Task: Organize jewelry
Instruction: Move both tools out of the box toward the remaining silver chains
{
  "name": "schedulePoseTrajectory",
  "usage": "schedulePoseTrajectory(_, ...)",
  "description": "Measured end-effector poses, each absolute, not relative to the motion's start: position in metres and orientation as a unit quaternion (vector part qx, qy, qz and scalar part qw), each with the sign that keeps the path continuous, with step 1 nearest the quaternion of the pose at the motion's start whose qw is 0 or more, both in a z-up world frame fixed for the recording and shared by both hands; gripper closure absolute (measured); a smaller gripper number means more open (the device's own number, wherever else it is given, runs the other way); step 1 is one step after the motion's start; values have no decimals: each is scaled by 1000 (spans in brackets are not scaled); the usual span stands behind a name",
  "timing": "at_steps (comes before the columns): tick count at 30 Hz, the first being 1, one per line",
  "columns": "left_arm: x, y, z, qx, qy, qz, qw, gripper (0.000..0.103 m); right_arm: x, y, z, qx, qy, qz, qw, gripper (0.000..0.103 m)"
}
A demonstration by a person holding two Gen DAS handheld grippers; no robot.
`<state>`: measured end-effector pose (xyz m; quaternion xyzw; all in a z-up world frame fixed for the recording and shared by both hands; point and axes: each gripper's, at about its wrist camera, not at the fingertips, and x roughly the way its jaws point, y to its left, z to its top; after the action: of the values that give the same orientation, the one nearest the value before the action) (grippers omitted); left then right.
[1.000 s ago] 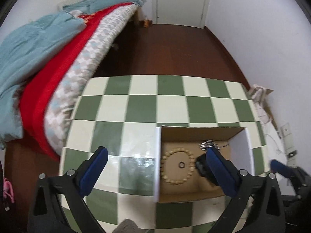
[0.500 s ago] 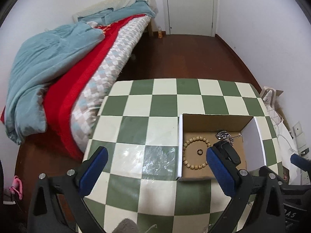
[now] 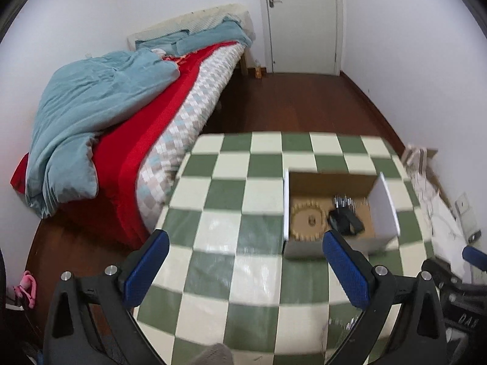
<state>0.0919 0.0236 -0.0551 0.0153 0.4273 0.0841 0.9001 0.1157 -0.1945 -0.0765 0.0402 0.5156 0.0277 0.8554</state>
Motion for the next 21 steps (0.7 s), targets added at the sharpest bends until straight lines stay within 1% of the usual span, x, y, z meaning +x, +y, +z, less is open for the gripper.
schedulePoseTrajectory(2,81,16,-74,22,446,77,892,0,107,-203,-90,48,526,21,849,0)
schedulePoseTrajectory(4,70,6,-96,27,468,62,881,0,98,-214,-105,59,539,16,840,5)
schedulePoseTrajectory(6,60,-8,-117,35,489,50,870,0,88,-225,-122,67,553,8,830,17)
schedulePoseTrajectory(7,55,-18,-131,43,500,40,864,0,85,-229,-130,68,558,4,827,19)
schedulePoseTrajectory(10,46,-43,-159,67,521,25,851,0,75,-240,-150,72,573,-5,817,20)
schedulePoseTrajectory(13,43,-60,-176,80,533,10,842,1,70,-250,-163,80,582,-15,809,21)
schedulePoseTrajectory(21,44,-89,-198,97,546,-18,832,1,66,-271,-176,101,593,-31,798,21)
